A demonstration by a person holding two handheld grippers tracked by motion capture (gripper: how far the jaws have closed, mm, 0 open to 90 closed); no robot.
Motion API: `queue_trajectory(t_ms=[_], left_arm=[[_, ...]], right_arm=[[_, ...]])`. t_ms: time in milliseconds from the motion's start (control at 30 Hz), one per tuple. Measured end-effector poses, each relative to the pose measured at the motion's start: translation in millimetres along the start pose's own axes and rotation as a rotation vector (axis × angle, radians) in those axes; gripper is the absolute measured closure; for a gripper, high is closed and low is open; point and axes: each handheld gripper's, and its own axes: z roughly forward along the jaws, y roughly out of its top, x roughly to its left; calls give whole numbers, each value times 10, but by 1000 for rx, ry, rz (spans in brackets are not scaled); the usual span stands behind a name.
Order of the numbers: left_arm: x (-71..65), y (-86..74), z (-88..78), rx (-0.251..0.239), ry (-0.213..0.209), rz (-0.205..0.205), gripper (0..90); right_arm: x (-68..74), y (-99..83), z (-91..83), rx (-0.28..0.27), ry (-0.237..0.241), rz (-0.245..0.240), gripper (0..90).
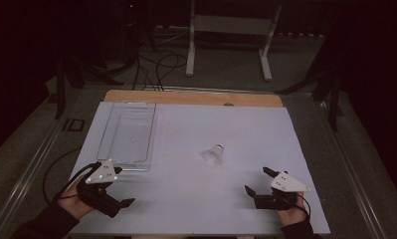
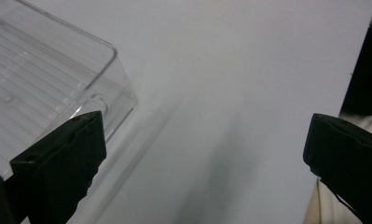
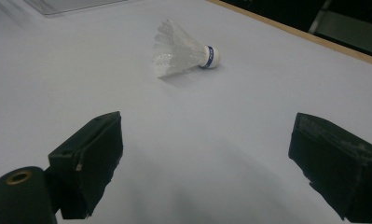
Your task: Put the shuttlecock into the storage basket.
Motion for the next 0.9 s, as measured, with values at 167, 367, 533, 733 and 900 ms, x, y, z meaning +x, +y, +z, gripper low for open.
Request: queue_trajectory(t_ms=[167, 367, 533, 733, 900], left_arm=[[-2, 37, 29, 37, -16, 9, 0], [-4, 95, 71, 103, -45, 33, 0], [-10, 125, 113, 151, -57, 49, 0], [-18, 174, 153, 203, -79, 60, 0], [-21, 229, 168, 245, -90, 73, 0]], right_arm=[[2, -2, 5, 7, 5, 4, 100], [-1, -6, 11, 11, 11, 3, 100], [2, -8, 15, 15, 16, 7, 100], [2, -6, 14, 16, 21, 7, 100], [6, -3, 10, 10, 21, 8, 100]])
